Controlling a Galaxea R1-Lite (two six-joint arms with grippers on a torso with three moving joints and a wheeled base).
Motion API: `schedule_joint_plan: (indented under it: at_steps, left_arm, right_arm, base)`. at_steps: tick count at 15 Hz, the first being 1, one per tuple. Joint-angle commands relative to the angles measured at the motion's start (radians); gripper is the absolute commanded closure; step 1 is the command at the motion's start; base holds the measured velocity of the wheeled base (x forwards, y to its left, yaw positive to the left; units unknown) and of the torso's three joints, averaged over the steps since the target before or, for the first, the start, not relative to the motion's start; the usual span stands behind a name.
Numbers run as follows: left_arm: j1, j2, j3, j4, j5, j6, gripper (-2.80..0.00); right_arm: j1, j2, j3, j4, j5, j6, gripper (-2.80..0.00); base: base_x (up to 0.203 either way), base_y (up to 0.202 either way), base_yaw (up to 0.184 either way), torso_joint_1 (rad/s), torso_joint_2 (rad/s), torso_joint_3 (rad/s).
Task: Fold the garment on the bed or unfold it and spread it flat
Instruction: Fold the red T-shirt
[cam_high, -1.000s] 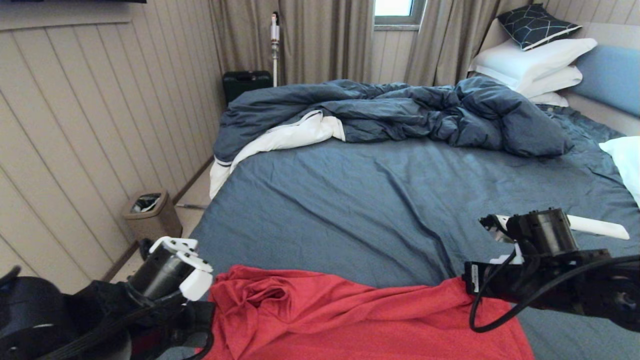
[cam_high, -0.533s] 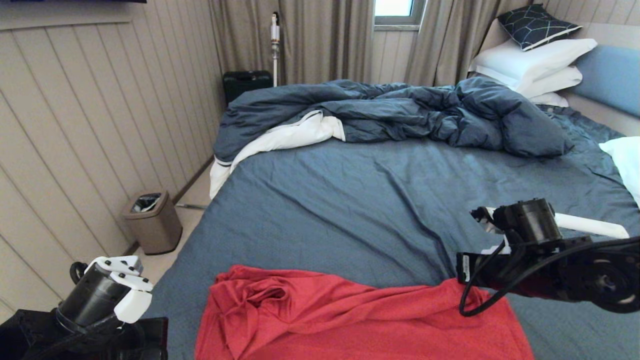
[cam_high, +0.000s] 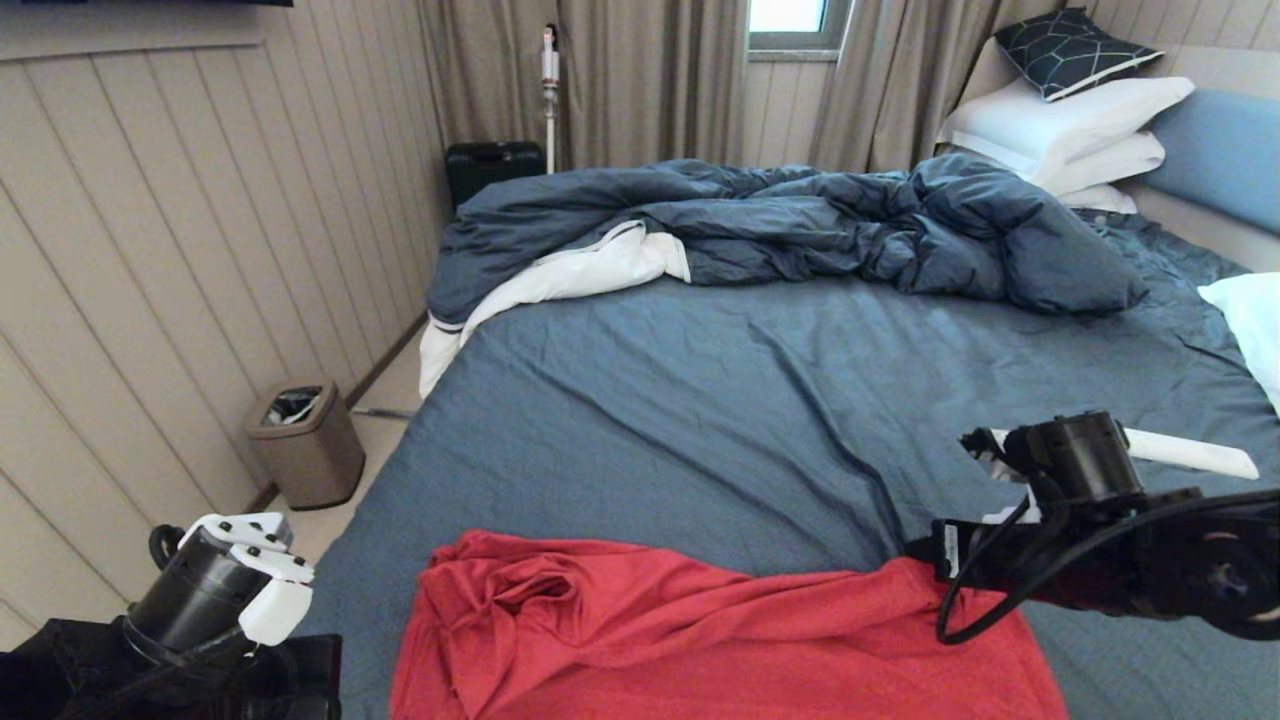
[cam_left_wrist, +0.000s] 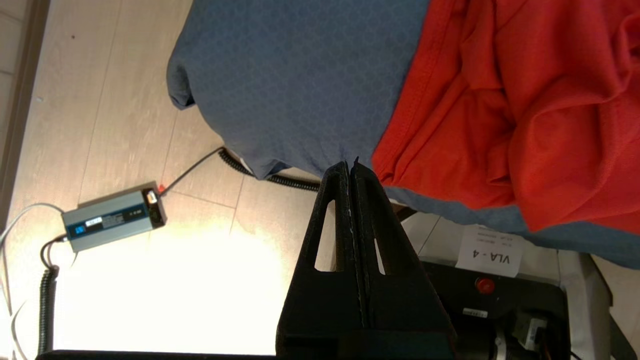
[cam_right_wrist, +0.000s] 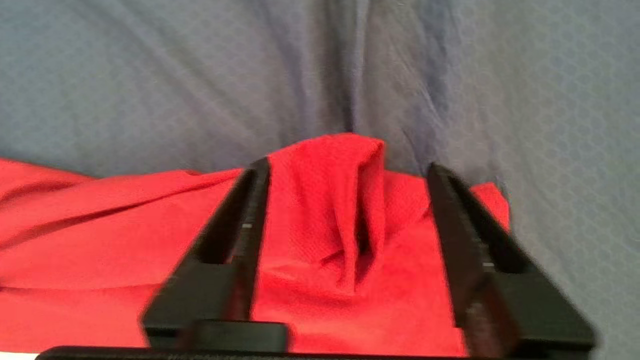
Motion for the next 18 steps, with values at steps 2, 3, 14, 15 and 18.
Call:
schedule_joint_plan:
  at_steps: [2, 3, 14, 15, 18]
  left_arm:
    - [0.000, 0.023, 0.000, 0.001, 0.002, -0.004, 0.00]
    - [0.000, 0.024, 0.000, 0.001, 0.000, -0.004, 0.00]
    - [0.000, 0.044, 0.007, -0.001, -0.003, -0.004, 0.00]
    - [-0.001, 0.045, 0.007, -0.002, -0.003, -0.004, 0.00]
    - [-0.002, 0.049, 0.018, -0.040, -0.001, -0.004, 0.00]
  right_arm:
    - [-0.009, 0.022, 0.000, -0.002, 0.002, 0.001, -2.80]
    - [-0.010, 0.031, -0.001, -0.002, 0.003, 0.000, -2.80]
    - [-0.003, 0.061, -0.014, -0.005, 0.007, 0.000, 0.00]
    - [-0.003, 0.060, -0.015, -0.006, 0.006, 0.000, 0.00]
    - [-0.006, 0.031, -0.008, -0.011, 0.002, -0.001, 0.00]
  base:
    - [0.000, 0.000, 0.000, 0.000, 0.00, 0.000]
    - [0.000, 0.000, 0.000, 0.000, 0.00, 0.000]
    - [0.000, 0.000, 0.000, 0.000, 0.00, 0.000]
    - [0.000, 0.000, 0.000, 0.000, 0.00, 0.000]
    - [0.000, 0.000, 0.000, 0.000, 0.00, 0.000]
